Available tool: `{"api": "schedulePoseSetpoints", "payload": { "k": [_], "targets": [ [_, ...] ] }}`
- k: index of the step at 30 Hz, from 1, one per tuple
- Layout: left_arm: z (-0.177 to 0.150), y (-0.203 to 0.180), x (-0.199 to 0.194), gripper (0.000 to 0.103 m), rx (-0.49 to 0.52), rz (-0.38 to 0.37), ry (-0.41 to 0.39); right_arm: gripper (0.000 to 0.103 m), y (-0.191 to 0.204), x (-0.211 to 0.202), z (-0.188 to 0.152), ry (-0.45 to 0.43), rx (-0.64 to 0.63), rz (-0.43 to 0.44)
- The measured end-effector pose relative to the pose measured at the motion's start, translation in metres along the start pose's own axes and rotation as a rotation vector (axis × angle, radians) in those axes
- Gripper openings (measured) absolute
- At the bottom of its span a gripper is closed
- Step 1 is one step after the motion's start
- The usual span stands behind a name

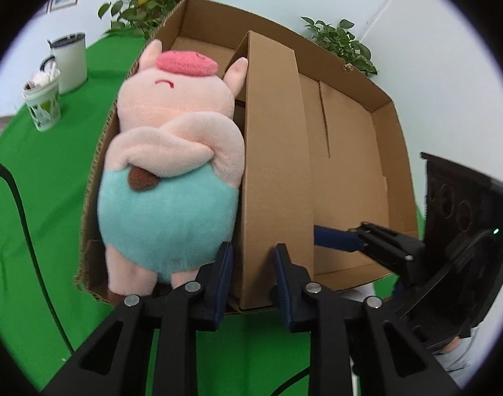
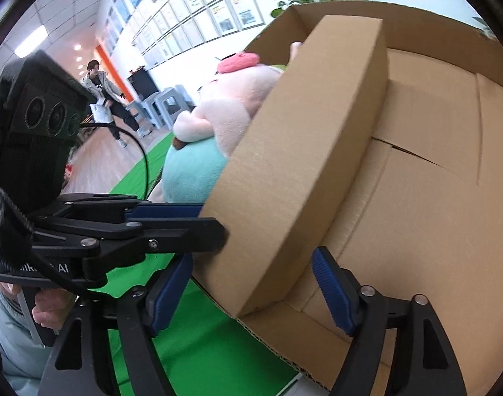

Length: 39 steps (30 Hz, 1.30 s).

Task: Organize objects
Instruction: 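Lower the brown box into the tray beside the pig and open the left gripper, then withdraw the left gripper and move both grippers toward the white hair dryer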

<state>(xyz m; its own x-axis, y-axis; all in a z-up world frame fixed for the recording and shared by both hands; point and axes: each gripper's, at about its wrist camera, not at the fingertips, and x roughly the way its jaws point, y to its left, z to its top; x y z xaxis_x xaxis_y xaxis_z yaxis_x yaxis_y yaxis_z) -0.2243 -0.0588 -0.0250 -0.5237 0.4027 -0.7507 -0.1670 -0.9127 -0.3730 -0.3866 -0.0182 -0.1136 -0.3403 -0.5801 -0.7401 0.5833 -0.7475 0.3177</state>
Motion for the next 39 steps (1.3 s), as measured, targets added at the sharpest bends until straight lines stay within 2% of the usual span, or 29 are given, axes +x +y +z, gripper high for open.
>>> {"api": "schedulePoseSetpoints", "payload": {
  "k": [2, 4, 6, 8, 9, 11, 13, 16, 18, 19, 20, 21, 22, 23, 24, 25, 26, 28, 29, 30, 31, 32, 33, 34, 35, 36, 39],
  "targets": [
    [-0.003, -0.006, -0.01, 0.025, 0.045, 0.053, -0.044, 0.079, 0.001, -0.007, 0.0, -0.026, 0.015, -0.016],
    [-0.008, -0.016, -0.025, 0.036, 0.105, 0.159, -0.131, 0.086, 0.005, -0.018, -0.002, -0.082, 0.042, -0.076],
    [-0.016, -0.027, -0.041, 0.071, 0.145, 0.257, -0.222, 0.099, 0.01, -0.03, -0.005, -0.143, 0.079, -0.142],
    [-0.025, -0.037, -0.057, 0.08, 0.172, 0.352, -0.329, 0.103, 0.011, -0.046, -0.017, -0.2, 0.109, -0.169],
    [-0.031, -0.04, -0.066, 0.081, 0.189, 0.371, -0.377, 0.103, 0.013, -0.052, -0.024, -0.212, 0.108, -0.173],
    [-0.041, -0.046, -0.078, 0.081, 0.207, 0.392, -0.435, 0.103, 0.021, -0.054, -0.031, -0.223, 0.094, -0.263],
    [-0.049, -0.047, -0.085, 0.081, 0.189, 0.403, -0.463, 0.103, 0.039, -0.049, -0.031, -0.242, 0.078, -0.365],
    [-0.059, -0.046, -0.091, 0.081, 0.155, 0.385, -0.479, 0.102, 0.046, -0.07, -0.056, -0.303, 0.089, -0.42],
    [-0.068, -0.048, -0.095, 0.08, 0.162, 0.375, -0.492, 0.102, 0.039, -0.111, -0.078, -0.344, 0.108, -0.47],
    [-0.072, -0.05, -0.097, 0.08, 0.169, 0.377, -0.501, 0.102, 0.041, -0.147, -0.106, -0.358, 0.117, -0.486],
    [-0.074, -0.053, -0.097, 0.077, 0.174, 0.379, -0.507, 0.101, 0.045, -0.161, -0.115, -0.367, 0.124, -0.495],
    [-0.076, -0.055, -0.099, 0.058, 0.178, 0.378, -0.513, 0.099, 0.049, -0.175, -0.131, -0.373, 0.13, -0.502],
    [-0.079, -0.059, -0.099, 0.043, 0.182, 0.373, -0.512, 0.088, 0.051, -0.18, -0.137, -0.371, 0.135, -0.517],
    [-0.081, -0.062, -0.099, 0.007, 0.187, 0.359, -0.5, 0.065, 0.053, -0.185, -0.142, -0.369, 0.136, -0.537],
    [-0.082, -0.063, -0.098, 0.002, 0.188, 0.341, -0.481, 0.05, 0.054, -0.192, -0.148, -0.371, 0.138, -0.552],
    [-0.085, -0.064, -0.1, 0.002, 0.177, 0.326, -0.479, 0.019, 0.054, -0.196, -0.155, -0.374, 0.147, -0.558],
    [-0.089, -0.065, -0.103, 0.002, 0.162, 0.325, -0.492, 0.004, 0.054, -0.198, -0.16, -0.37, 0.163, -0.557],
    [-0.096, -0.066, -0.111, 0.002, 0.137, 0.324, -0.523, 0.004, 0.056, -0.202, -0.17, -0.366, 0.177, -0.548],
    [-0.098, -0.067, -0.113, 0.019, 0.126, 0.344, -0.528, 0.004, 0.06, -0.205, -0.174, -0.367, 0.171, -0.554],
    [-0.099, -0.067, -0.114, 0.061, 0.116, 0.373, -0.526, 0.004, 0.062, -0.207, -0.177, -0.368, 0.162, -0.57],
    [-0.101, -0.067, -0.114, 0.083, 0.107, 0.396, -0.529, 0.008, 0.064, -0.209, -0.179, -0.374, 0.159, -0.586],
    [-0.105, -0.065, -0.117, 0.098, 0.094, 0.401, -0.553, 0.027, 0.062, -0.211, -0.18, -0.376, 0.163, -0.6],
    [-0.108, -0.064, -0.12, 0.098, 0.084, 0.399, -0.579, 0.046, 0.06, -0.214, -0.182, -0.38, 0.168, -0.606],
    [-0.11, -0.063, -0.122, 0.098, 0.081, 0.398, -0.581, 0.091, 0.058, -0.217, -0.184, -0.39, 0.176, -0.603],
    [-0.111, -0.063, -0.122, 0.098, 0.08, 0.398, -0.573, 0.101, 0.058, -0.221, -0.187, -0.414, 0.179, -0.589],
    [-0.112, -0.061, -0.122, 0.098, 0.077, 0.399, -0.57, 0.102, 0.06, -0.224, -0.189, -0.435, 0.176, -0.587],
    [-0.114, -0.061, -0.122, 0.098, 0.08, 0.407, -0.56, 0.102, 0.063, -0.23, -0.198, -0.422, 0.168, -0.623]
  ]
}}
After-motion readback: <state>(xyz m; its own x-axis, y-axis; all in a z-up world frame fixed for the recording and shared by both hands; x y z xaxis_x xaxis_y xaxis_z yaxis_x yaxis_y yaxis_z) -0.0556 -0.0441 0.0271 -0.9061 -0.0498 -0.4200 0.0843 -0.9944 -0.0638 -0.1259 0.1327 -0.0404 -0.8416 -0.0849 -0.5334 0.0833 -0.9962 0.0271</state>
